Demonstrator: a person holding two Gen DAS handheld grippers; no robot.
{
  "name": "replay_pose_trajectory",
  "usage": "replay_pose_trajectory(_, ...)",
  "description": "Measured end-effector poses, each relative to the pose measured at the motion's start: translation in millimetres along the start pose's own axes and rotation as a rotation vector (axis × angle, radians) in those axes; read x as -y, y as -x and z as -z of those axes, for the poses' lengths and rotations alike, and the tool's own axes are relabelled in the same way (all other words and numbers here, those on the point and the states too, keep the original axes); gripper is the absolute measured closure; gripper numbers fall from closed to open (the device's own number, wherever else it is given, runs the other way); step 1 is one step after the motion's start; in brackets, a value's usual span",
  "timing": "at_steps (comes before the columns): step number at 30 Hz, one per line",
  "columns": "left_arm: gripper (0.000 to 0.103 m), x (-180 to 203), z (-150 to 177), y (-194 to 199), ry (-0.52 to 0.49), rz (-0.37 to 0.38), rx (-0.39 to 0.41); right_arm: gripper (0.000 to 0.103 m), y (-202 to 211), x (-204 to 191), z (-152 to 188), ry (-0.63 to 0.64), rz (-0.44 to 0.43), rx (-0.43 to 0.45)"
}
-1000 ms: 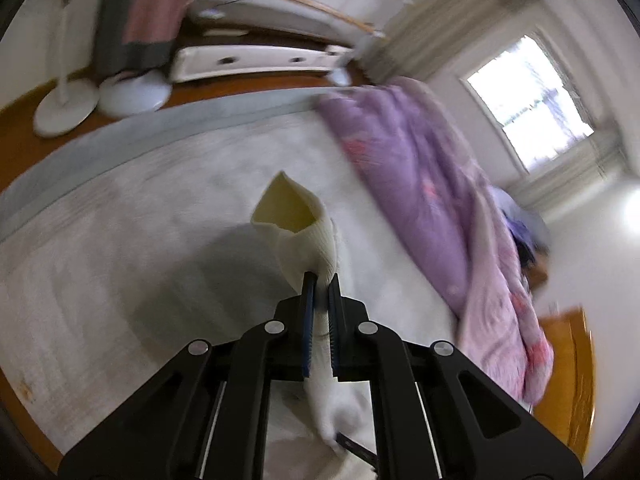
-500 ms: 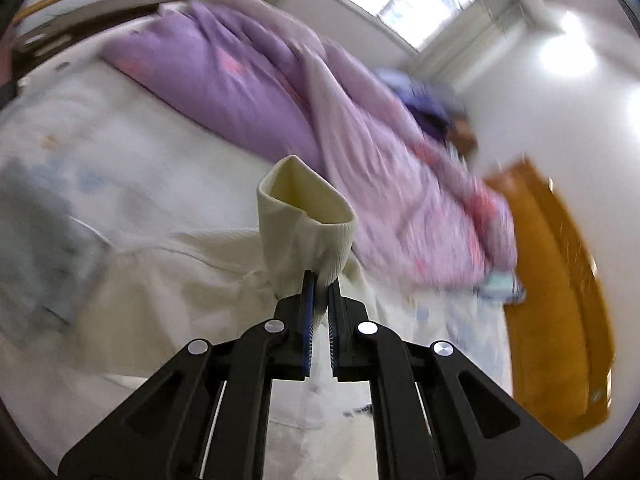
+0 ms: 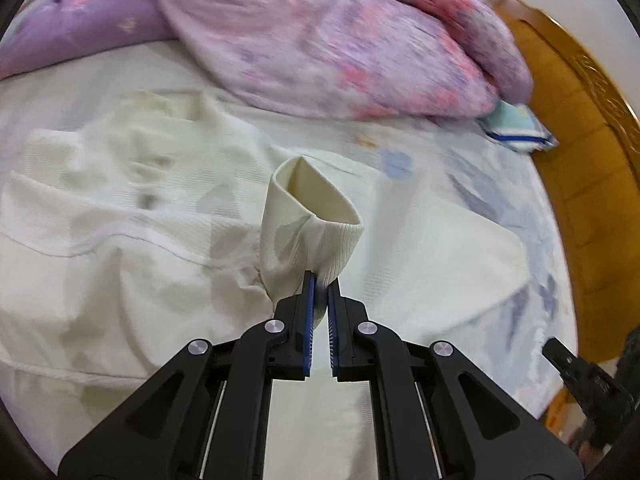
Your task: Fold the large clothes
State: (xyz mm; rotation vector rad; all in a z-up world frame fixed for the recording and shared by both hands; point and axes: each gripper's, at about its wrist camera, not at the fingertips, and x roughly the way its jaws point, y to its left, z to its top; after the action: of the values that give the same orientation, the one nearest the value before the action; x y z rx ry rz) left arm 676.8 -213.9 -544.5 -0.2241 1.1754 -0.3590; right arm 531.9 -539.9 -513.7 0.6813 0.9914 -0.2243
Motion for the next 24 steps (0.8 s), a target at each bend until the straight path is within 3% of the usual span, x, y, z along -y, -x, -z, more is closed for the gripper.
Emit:
replay_pose_trajectory(3,0.096,27.4,4.0,-17.6,-0.078,-0.009,-0.001,0.093,-7.4,33.4,-10.5,-0.071,0.044,0.024)
replay_pose_trajectory(5,0.093,39.8,4.1,-34.5,-0.088,-0.016,-0.034,0.087,-10.8,55.2,-18.4,-0.124,0.070,0.031)
replay_pose_trajectory(7,0.086,37.7,5.9,-43.9,-0.073,0.010,-0.064,0.073,-13.7,78.8,-26.2,-0.184,0.084,0.043)
replay_pose_trajectory(8,0.079,36.3,8.0,-43.4,-0.058,0.066,-0.073,0.069,-10.9,89.4,-28.8,-0.205,0.082,0.050)
replay_pose_trajectory(9,0.051,31.7,9.3,-41.2,-0.035,0.125,-0.085,0.060,-12.6,96.3,-31.9,-0.228,0.079,0.057)
replay_pose_trajectory(10,0.036,28.9,11.2,-36.1,-0.016,0.152,-0.081,0.051,-15.7,106.6,-36.9,-0.269,0.070,0.074)
replay_pose_trajectory(11,0.024,25.7,12.6,-30.9,0.007,0.189,-0.062,0.051,-20.9,110.9,-41.5,-0.301,0.057,0.085)
replay_pose_trajectory(13,0.024,9.5,12.4,-16.8,0.063,0.250,-0.030,0.051,-31.1,126.6,-48.8,-0.379,0.036,0.091)
replay_pose_trajectory(14,0.024,5.2,11.2,-16.2,0.078,0.235,-0.029,0.051,-36.9,133.8,-51.7,-0.421,0.018,0.094)
replay_pose_trajectory(18,0.024,-32.4,8.5,-12.0,0.119,0.047,-0.013,0.051,-59.5,140.3,-60.5,-0.482,-0.007,0.077)
replay_pose_trajectory(21,0.024,-72.8,13.9,-4.6,0.198,0.028,-0.028,0.051,-82.0,148.1,-60.8,-0.564,-0.044,0.048)
replay_pose_trajectory(24,0.024,-105.2,19.2,6.5,0.249,-0.048,-0.014,0.051,-101.5,161.1,-55.5,-0.699,-0.076,0.036)
